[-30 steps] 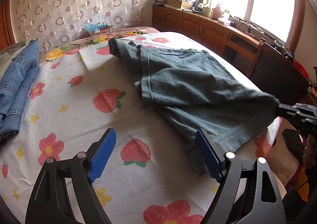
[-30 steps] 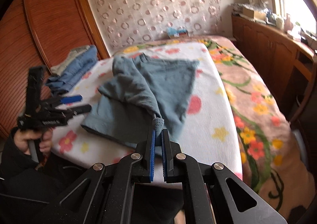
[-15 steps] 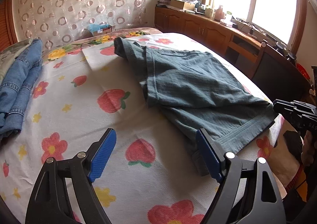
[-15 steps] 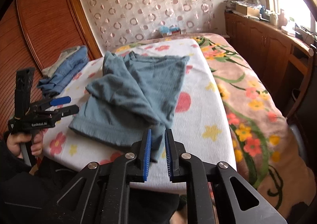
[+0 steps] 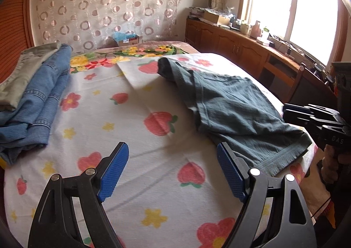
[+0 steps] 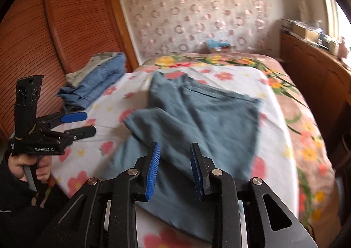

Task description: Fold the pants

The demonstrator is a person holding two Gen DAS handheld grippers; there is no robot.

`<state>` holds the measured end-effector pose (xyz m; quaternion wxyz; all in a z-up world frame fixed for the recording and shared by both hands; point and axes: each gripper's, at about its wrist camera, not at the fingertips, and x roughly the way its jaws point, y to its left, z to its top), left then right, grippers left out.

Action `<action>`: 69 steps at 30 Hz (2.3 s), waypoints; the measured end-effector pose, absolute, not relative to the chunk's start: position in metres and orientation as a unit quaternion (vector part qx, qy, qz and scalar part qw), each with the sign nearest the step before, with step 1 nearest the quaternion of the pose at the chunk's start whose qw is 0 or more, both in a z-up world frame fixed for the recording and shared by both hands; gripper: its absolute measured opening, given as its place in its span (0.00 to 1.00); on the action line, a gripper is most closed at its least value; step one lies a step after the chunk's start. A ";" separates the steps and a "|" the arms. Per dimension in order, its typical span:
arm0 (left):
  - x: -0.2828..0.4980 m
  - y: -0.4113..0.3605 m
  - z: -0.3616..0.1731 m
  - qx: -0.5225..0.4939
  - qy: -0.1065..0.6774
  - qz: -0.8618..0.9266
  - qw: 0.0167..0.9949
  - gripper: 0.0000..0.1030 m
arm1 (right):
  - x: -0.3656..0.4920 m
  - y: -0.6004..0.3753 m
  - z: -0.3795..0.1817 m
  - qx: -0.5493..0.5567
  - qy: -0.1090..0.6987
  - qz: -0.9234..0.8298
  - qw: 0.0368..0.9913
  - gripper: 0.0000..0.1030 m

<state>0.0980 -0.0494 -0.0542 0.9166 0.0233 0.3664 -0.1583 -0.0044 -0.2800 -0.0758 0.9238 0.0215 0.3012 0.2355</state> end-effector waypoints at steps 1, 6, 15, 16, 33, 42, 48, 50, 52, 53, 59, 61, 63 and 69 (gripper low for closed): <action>0.098 -0.047 -0.053 0.024 0.365 -0.156 0.918 0.81 | 0.000 -0.275 -0.076 0.019 0.301 0.243 0.922 0.28; 0.099 -0.034 -0.050 0.020 0.359 -0.146 0.922 0.81 | 0.030 -0.244 -0.082 0.000 0.313 0.268 0.911 0.28; 0.101 -0.018 -0.050 0.008 0.356 -0.131 0.925 0.81 | 0.071 -0.193 -0.095 -0.064 0.330 0.293 0.895 0.28; 0.101 -0.017 -0.050 0.007 0.356 -0.130 0.925 0.81 | 0.074 -0.190 -0.096 -0.072 0.332 0.294 0.893 0.28; 0.100 -0.023 -0.060 0.006 0.367 -0.139 0.920 0.81 | 0.080 -0.210 -0.070 -0.083 0.293 0.249 0.919 0.04; 0.099 -0.043 -0.066 0.020 0.373 -0.159 0.914 0.81 | 0.093 -0.267 -0.049 -0.076 0.274 0.173 0.943 0.03; 0.099 -0.046 -0.068 0.022 0.376 -0.161 0.912 0.81 | 0.118 -0.305 -0.049 -0.065 0.291 0.106 0.949 0.03; 0.100 -0.047 -0.069 0.022 0.377 -0.161 0.912 0.81 | 0.127 -0.314 -0.055 -0.063 0.305 0.084 0.947 0.03; 0.100 -0.047 -0.069 0.022 0.378 -0.161 0.912 0.81 | 0.135 -0.318 -0.060 -0.057 0.319 0.070 0.944 0.03; 0.099 -0.047 -0.069 0.023 0.378 -0.161 0.911 0.81 | 0.137 -0.319 -0.063 -0.060 0.322 0.059 0.943 0.03; 0.099 -0.053 -0.071 0.027 0.381 -0.165 0.909 0.81 | 0.134 -0.311 -0.064 -0.051 0.320 0.044 0.945 0.22; 0.099 -0.055 -0.072 0.029 0.383 -0.167 0.908 0.81 | 0.134 -0.314 -0.066 -0.043 0.323 0.055 0.944 0.26; 0.100 -0.057 -0.073 0.030 0.384 -0.167 0.907 0.81 | 0.136 -0.314 -0.070 -0.037 0.334 0.064 0.940 0.29; 0.102 -0.063 -0.081 0.034 0.393 -0.170 0.903 0.81 | 0.145 -0.317 -0.069 -0.030 0.340 0.083 0.936 0.30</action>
